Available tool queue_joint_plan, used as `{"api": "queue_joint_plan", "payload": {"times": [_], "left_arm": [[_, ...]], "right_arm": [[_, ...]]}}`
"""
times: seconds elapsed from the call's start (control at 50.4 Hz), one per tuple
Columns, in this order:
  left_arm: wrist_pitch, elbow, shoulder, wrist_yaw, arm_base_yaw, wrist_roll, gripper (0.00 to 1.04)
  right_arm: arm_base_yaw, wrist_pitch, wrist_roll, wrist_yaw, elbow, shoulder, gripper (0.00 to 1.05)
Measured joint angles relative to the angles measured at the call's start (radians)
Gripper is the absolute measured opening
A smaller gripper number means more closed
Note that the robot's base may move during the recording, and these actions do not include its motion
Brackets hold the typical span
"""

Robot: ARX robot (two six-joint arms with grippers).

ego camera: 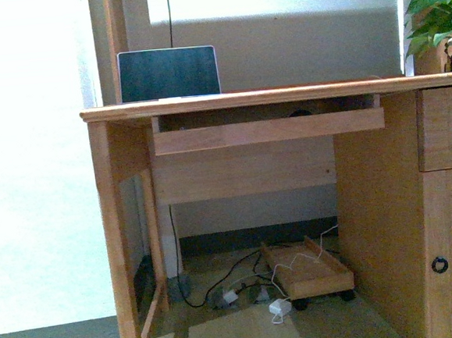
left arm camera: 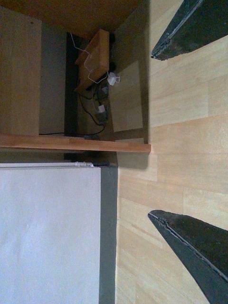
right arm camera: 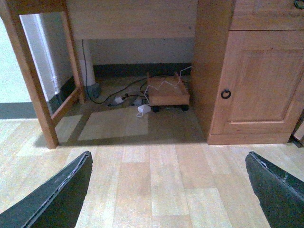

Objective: Place mouse

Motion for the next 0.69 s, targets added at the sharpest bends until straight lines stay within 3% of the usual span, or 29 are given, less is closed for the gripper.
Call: {"api": "queue_joint_plan", "payload": {"times": [0.695], "left_arm": [[0.000,0.000,0.000,0.000,0.000,0.000,0.97]], "right_arm": [[0.000,0.000,0.000,0.000,0.000,0.000,0.97]]}}
